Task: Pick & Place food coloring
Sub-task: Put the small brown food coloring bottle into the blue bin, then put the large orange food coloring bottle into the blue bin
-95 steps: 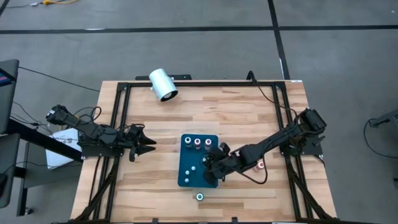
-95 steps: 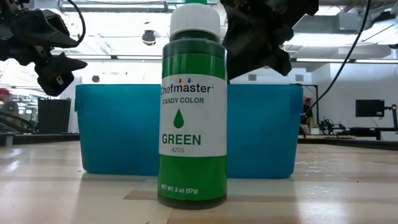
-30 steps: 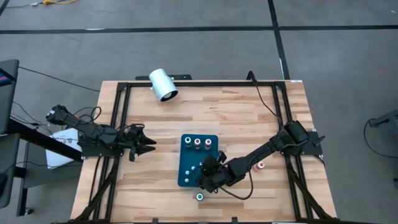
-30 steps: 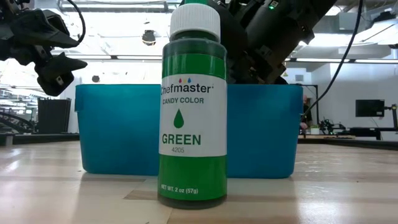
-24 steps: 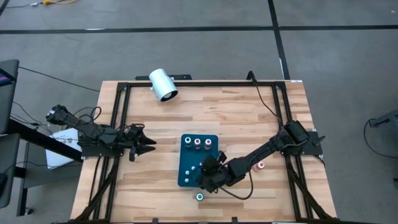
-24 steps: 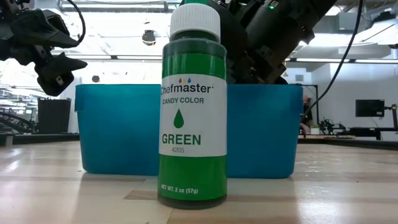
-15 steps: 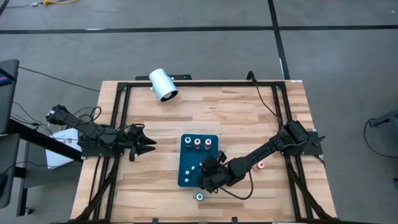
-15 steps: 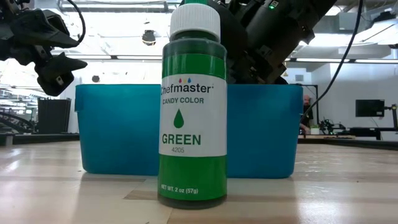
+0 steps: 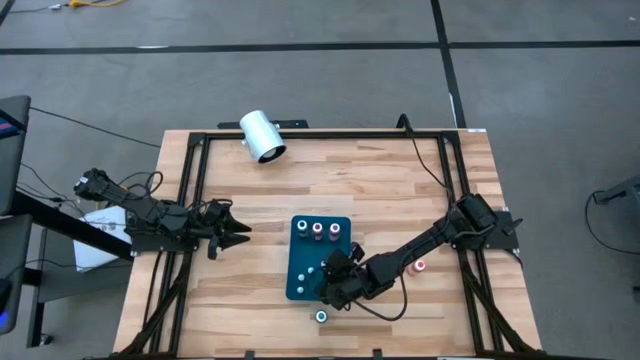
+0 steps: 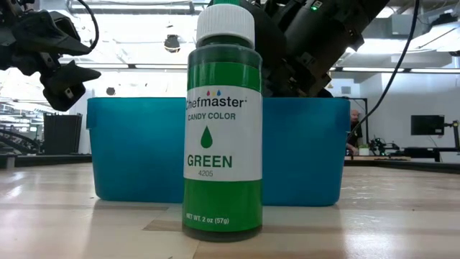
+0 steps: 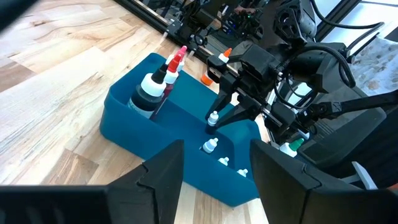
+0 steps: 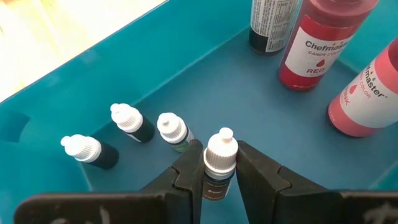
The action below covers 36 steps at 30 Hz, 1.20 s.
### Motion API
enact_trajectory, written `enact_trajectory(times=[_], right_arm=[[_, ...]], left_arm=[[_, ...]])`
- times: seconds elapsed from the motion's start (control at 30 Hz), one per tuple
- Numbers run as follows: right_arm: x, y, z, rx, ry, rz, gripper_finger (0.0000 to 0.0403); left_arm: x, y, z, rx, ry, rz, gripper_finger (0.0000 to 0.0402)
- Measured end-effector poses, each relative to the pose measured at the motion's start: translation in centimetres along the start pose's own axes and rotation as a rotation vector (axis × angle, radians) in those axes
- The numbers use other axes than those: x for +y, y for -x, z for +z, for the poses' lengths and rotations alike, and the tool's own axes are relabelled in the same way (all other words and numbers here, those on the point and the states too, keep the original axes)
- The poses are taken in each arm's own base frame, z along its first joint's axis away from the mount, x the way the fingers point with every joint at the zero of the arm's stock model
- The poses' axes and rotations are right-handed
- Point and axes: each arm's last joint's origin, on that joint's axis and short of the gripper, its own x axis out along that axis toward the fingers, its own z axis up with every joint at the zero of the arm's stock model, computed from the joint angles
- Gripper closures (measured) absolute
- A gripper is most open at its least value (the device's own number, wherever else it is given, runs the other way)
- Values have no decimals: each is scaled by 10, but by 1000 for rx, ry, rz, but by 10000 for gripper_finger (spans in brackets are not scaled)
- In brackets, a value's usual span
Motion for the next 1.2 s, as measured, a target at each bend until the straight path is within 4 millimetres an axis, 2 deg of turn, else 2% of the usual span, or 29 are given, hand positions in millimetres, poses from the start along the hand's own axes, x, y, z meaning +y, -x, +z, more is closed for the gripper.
enact_trajectory(times=[0.27, 0.8, 1.2], right_arm=[[0, 0, 0, 14, 0, 9, 322], [0, 0, -1, 22, 8, 15, 267], [-1, -2, 2, 21, 2, 10, 276]], left_arm=[[0, 0, 0, 0, 0, 0, 227], [0, 0, 0, 0, 0, 0, 227], [0, 0, 0, 0, 0, 0, 227]])
